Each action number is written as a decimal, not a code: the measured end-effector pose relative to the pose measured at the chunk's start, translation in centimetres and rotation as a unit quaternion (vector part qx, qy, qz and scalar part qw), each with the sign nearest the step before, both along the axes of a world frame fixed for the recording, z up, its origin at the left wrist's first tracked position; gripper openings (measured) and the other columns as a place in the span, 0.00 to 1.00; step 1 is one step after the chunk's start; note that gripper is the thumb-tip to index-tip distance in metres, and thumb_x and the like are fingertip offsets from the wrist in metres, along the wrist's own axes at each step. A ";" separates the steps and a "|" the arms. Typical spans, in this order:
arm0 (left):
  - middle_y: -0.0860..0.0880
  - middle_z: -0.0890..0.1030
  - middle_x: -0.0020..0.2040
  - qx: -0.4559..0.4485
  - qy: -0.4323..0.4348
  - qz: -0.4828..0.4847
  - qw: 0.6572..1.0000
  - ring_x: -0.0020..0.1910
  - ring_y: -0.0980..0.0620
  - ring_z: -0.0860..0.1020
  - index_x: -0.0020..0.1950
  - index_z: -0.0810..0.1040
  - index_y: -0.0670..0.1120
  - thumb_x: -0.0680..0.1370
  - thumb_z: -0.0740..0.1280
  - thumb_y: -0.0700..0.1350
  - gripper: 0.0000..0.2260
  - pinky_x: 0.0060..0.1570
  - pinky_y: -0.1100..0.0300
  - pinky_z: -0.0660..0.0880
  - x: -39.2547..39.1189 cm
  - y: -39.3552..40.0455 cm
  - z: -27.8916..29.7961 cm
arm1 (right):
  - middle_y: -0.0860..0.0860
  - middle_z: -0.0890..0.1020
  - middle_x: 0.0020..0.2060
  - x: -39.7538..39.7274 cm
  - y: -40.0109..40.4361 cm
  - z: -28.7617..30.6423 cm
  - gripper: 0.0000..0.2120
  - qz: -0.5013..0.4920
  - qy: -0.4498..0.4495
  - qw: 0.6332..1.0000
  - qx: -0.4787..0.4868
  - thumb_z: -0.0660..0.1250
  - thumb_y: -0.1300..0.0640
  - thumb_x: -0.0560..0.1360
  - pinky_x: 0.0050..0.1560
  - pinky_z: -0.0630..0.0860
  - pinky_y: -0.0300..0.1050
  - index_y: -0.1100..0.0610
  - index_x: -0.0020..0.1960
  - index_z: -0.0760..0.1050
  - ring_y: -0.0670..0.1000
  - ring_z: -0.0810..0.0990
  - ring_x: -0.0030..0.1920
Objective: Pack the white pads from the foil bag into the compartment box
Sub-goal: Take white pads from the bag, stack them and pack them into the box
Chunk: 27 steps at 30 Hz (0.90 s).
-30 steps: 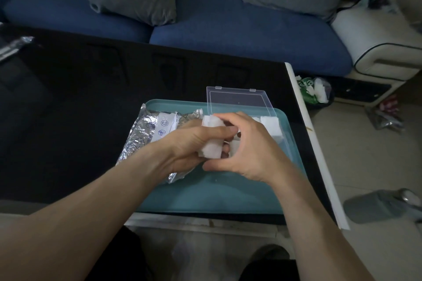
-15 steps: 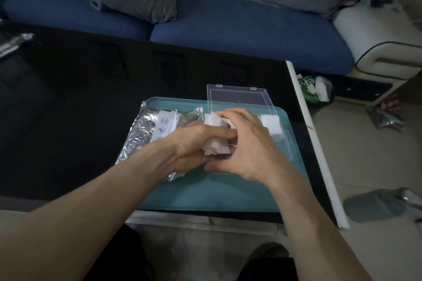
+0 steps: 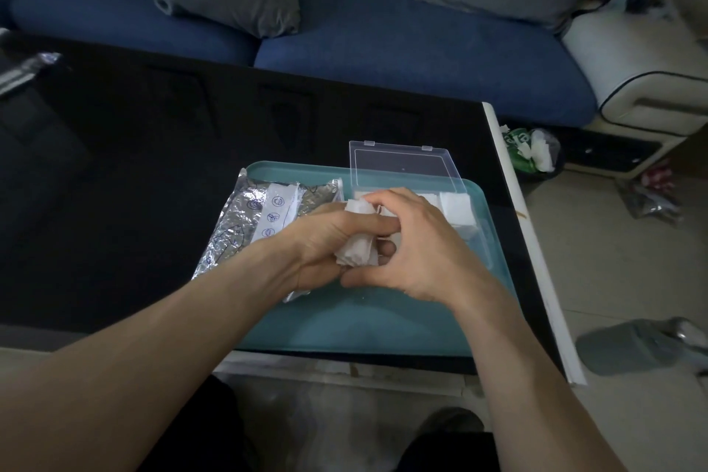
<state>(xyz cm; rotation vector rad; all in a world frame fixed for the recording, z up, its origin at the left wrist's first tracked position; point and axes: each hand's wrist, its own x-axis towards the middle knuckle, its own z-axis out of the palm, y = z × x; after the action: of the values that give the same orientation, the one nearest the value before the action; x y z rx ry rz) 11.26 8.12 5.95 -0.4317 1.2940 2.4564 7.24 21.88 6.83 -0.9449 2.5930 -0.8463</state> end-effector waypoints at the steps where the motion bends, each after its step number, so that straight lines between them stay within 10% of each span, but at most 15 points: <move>1: 0.41 0.80 0.46 -0.006 0.000 -0.018 1.000 0.40 0.48 0.80 0.55 0.78 0.39 0.72 0.70 0.36 0.11 0.37 0.57 0.81 0.1 0.0 0.2 | 0.40 0.77 0.54 0.0 0.0 -0.2 0.40 -0.001 -0.004 1.000 -0.031 0.84 0.40 0.56 0.57 0.78 0.48 0.46 0.64 0.74 0.46 0.77 0.56; 5: 0.46 0.82 0.46 -0.078 -0.024 -0.141 0.987 0.45 0.47 0.80 0.52 0.80 0.47 0.73 0.70 0.47 0.09 0.51 0.52 0.80 0.5 -0.5 0.7 | 0.44 0.82 0.52 0.2 0.0 -0.2 0.37 -0.034 -0.007 0.995 -0.095 0.83 0.45 0.60 0.53 0.80 0.48 0.43 0.66 0.72 0.46 0.80 0.52; 9: 0.46 0.84 0.41 -0.037 -0.022 -0.067 0.997 0.40 0.52 0.83 0.48 0.81 0.42 0.74 0.69 0.39 0.04 0.44 0.60 0.80 0.5 -0.1 0.2 | 0.43 0.80 0.41 0.1 0.1 0.1 0.29 -0.031 0.009 0.999 0.011 0.81 0.33 0.55 0.49 0.78 0.51 0.45 0.46 0.73 0.46 0.79 0.43; 14: 0.43 0.81 0.44 -0.040 0.005 -0.015 0.999 0.40 0.50 0.80 0.49 0.80 0.42 0.72 0.71 0.38 0.06 0.38 0.60 0.79 0.1 -0.1 -0.5 | 0.43 0.79 0.56 0.1 -0.2 0.1 0.45 -0.026 0.013 0.999 -0.018 0.84 0.38 0.56 0.60 0.77 0.50 0.47 0.68 0.72 0.47 0.78 0.57; 27: 0.44 0.83 0.41 -0.043 0.028 -0.011 0.999 0.39 0.50 0.82 0.47 0.80 0.40 0.74 0.70 0.34 0.04 0.37 0.60 0.80 0.3 -0.1 -0.5 | 0.42 0.78 0.62 0.5 -0.2 0.5 0.43 -0.021 0.050 0.998 -0.013 0.83 0.40 0.58 0.65 0.73 0.48 0.46 0.70 0.73 0.45 0.75 0.61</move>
<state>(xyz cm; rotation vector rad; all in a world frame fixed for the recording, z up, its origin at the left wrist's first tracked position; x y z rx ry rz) 11.58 8.07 5.48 -0.3698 1.4243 2.4184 7.75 21.70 7.28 -0.9674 2.7014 -0.8676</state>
